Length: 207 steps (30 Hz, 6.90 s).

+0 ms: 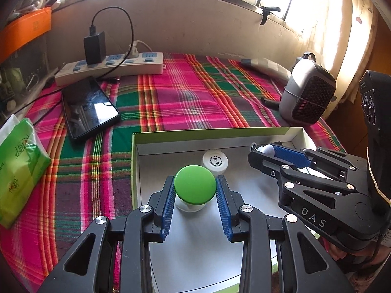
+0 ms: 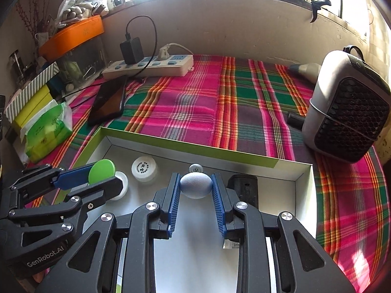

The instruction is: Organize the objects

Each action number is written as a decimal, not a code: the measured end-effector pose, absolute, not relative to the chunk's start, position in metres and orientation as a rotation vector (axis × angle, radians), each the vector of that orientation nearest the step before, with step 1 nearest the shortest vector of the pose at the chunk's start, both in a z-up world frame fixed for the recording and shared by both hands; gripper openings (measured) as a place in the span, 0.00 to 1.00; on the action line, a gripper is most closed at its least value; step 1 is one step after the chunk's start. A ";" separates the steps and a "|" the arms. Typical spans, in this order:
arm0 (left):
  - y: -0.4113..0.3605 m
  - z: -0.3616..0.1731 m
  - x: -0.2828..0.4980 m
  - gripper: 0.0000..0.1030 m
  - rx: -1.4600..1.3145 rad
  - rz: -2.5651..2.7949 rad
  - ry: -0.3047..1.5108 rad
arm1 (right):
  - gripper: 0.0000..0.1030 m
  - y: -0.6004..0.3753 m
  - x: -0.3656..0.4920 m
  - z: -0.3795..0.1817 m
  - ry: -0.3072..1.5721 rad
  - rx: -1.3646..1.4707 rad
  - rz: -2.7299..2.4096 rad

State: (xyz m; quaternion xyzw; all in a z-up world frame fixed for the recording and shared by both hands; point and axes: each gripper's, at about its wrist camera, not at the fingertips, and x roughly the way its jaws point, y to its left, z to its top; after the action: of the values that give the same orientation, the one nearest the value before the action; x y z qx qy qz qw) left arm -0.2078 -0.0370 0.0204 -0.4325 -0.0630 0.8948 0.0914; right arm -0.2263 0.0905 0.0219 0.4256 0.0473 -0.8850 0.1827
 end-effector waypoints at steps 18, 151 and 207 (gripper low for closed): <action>-0.035 0.018 -0.209 0.30 -1.275 2.656 -0.176 | 0.27 0.083 -0.232 0.013 0.175 1.237 -2.488; -0.061 0.004 -0.088 0.39 -1.276 2.588 -0.372 | 0.50 0.128 -0.089 0.007 -0.027 1.192 -2.563; -0.068 0.016 -0.079 0.32 -1.224 2.640 -0.394 | 0.31 0.130 -0.079 0.010 -0.022 1.175 -2.557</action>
State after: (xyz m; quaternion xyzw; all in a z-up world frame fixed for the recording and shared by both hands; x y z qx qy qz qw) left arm -0.0791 -0.0684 0.0157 -0.4147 -0.1334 0.8943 0.1022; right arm -0.0791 0.1297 0.0104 0.4120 -0.0077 -0.8965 0.1629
